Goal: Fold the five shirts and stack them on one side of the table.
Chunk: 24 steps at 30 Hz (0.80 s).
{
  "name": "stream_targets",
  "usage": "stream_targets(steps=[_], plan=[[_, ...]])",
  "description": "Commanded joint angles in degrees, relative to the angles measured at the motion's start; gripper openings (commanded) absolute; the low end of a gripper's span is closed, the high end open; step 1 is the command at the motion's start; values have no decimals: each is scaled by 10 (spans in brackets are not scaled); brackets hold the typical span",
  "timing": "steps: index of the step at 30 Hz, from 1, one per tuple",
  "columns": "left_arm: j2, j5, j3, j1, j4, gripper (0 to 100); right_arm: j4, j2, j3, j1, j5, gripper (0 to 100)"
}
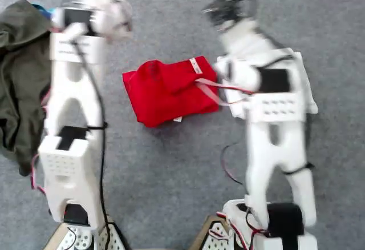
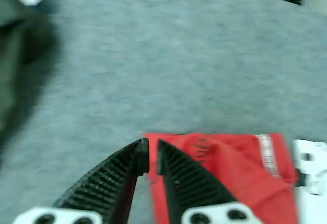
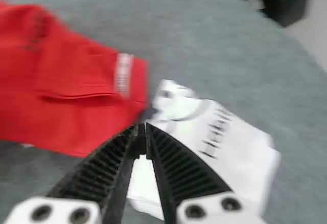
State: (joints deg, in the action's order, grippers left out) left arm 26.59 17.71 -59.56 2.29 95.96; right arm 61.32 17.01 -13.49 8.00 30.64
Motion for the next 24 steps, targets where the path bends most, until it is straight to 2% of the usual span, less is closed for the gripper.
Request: stream_targets(steps=[1,6,11,19,24], plan=[[-31,-40,-20,72,50,29,6,-54,-3,85,-36,15],[-65,-62,67,177,50,29,2,-170,26,157,-89,15],[-167,-85,279,219,25,29,5,-283,106,173,-118,15],[-383,-89,755,192,-308,29,60,-441,292,147,-118,15],[-430,-86,915,160,-447,29,100,-541,439,96,-115,15]])
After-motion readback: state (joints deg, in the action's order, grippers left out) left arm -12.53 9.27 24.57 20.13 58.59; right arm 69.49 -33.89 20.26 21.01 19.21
